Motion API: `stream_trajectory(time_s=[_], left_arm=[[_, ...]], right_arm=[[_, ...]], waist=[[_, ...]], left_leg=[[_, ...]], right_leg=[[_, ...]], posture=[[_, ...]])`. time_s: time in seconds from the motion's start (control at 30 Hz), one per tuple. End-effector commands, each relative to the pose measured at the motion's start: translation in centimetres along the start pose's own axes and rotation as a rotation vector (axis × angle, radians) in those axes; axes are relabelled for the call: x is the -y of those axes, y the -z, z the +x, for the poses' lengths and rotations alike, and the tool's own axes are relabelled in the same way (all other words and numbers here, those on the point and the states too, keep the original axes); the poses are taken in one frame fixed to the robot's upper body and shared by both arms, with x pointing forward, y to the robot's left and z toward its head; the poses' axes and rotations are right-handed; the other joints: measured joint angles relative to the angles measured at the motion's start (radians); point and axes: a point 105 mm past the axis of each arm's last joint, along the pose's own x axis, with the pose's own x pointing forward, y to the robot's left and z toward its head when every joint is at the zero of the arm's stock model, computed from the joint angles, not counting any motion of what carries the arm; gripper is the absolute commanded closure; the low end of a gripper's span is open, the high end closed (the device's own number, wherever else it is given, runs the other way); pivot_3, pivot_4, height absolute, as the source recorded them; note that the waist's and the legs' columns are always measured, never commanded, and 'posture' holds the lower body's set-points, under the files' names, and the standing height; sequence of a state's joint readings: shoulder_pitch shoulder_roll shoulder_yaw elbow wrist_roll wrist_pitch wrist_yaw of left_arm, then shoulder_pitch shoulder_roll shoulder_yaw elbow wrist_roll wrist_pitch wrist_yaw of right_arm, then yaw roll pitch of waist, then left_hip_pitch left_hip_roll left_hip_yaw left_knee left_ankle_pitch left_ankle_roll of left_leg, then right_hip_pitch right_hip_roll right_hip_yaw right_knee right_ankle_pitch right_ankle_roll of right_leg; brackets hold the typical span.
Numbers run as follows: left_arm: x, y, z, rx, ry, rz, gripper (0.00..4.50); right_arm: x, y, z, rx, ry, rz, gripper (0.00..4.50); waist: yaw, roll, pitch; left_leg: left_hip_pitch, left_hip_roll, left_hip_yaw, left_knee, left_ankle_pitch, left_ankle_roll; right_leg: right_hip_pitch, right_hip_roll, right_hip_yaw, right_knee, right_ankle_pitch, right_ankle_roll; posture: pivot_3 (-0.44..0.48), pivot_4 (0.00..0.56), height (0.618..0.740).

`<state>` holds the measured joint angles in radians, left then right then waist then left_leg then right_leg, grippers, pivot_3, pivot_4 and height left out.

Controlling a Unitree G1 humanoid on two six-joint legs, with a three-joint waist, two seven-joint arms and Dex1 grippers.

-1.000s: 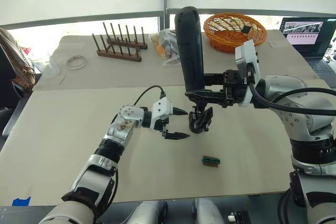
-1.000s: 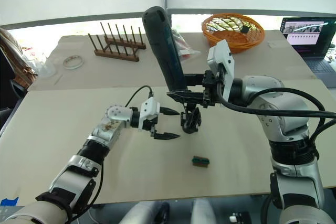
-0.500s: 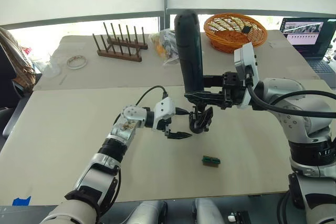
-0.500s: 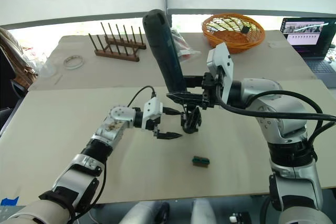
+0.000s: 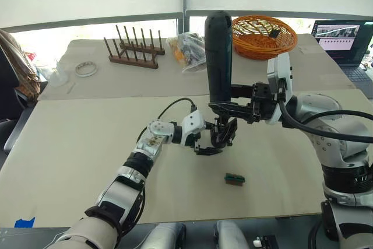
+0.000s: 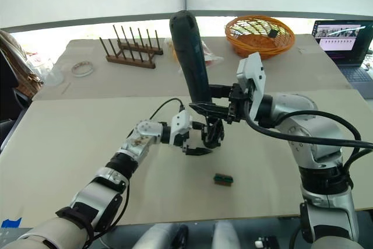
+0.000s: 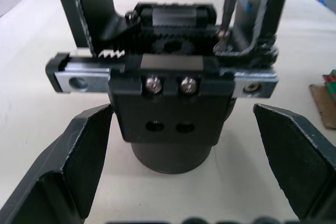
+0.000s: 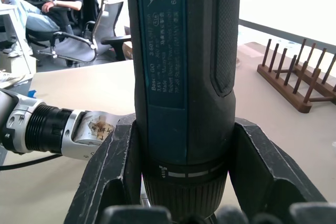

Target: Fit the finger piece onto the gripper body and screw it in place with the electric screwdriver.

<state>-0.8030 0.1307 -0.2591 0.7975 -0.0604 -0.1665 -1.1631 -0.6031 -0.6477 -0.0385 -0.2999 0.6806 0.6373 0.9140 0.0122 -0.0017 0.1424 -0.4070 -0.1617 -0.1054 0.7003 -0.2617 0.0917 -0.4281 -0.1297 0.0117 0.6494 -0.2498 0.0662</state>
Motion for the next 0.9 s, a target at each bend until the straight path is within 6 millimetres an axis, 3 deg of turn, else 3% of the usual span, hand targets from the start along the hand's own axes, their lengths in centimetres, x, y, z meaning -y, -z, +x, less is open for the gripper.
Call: stream_trajectory(time_s=[0.03, 0.1, 0.2, 0.23, 0.53, 0.9], left_arm=[[-0.7, -1.1, 0.4, 0.021, -0.013, 0.037, 0.24], [-0.8, -1.2, 0.6, 0.033, -0.018, 0.024, 0.73], [-0.9, -1.3, 0.8, 0.045, -0.014, 0.012, 2.10], [-0.8, -1.3, 0.9, 0.045, -0.011, 0.012, 2.22], [-1.0, -1.2, 0.9, 0.028, -0.002, 0.021, 2.22], [-1.3, -1.2, 0.6, 0.020, -0.007, 0.029, 2.22]], right_arm=[[0.1, -1.0, -0.7, 0.045, 0.049, -0.044, 2.59], [0.0, -0.8, -0.9, 0.047, 0.064, -0.037, 2.59], [0.1, -0.5, -1.2, 0.053, 0.093, -0.024, 2.59], [0.1, -0.4, -1.3, 0.054, 0.101, -0.021, 2.59], [0.2, 0.7, -2.2, 0.121, 0.179, 0.073, 2.59], [-1.2, 5.2, -2.3, -0.077, 0.101, 0.161, 2.59]], waist=[[0.001, 0.000, 0.000], [0.001, 0.000, 0.000], [0.002, 0.000, 0.000], [0.002, 0.000, 0.000], [0.003, 0.000, 0.000], [0.001, -0.002, -0.002]], left_leg=[[0.000, 0.000, 0.000, 0.000, 0.000, 0.000], [0.000, 0.000, 0.000, 0.000, 0.000, 0.000], [0.000, 0.000, 0.000, 0.000, 0.000, 0.000], [0.000, 0.000, 0.000, 0.000, 0.000, 0.000], [0.001, -0.001, -0.001, 0.002, 0.000, 0.000], [0.003, -0.001, -0.001, 0.001, 0.000, 0.001]], right_leg=[[0.000, 0.000, 0.000, 0.000, 0.000, 0.000], [0.000, 0.000, 0.000, 0.000, 0.000, 0.000], [0.001, 0.000, 0.000, 0.000, 0.000, 0.000], [0.001, 0.000, 0.000, 0.000, 0.000, 0.000], [0.002, 0.000, 0.001, 0.000, 0.000, 0.000], [0.004, 0.001, 0.000, 0.000, 0.000, 0.000]], posture=[[0.000, 0.150, 0.740], [0.000, 0.150, 0.740], [0.000, 0.150, 0.740], [0.000, 0.150, 0.740], [0.000, 0.150, 0.740], [0.000, 0.150, 0.740]])
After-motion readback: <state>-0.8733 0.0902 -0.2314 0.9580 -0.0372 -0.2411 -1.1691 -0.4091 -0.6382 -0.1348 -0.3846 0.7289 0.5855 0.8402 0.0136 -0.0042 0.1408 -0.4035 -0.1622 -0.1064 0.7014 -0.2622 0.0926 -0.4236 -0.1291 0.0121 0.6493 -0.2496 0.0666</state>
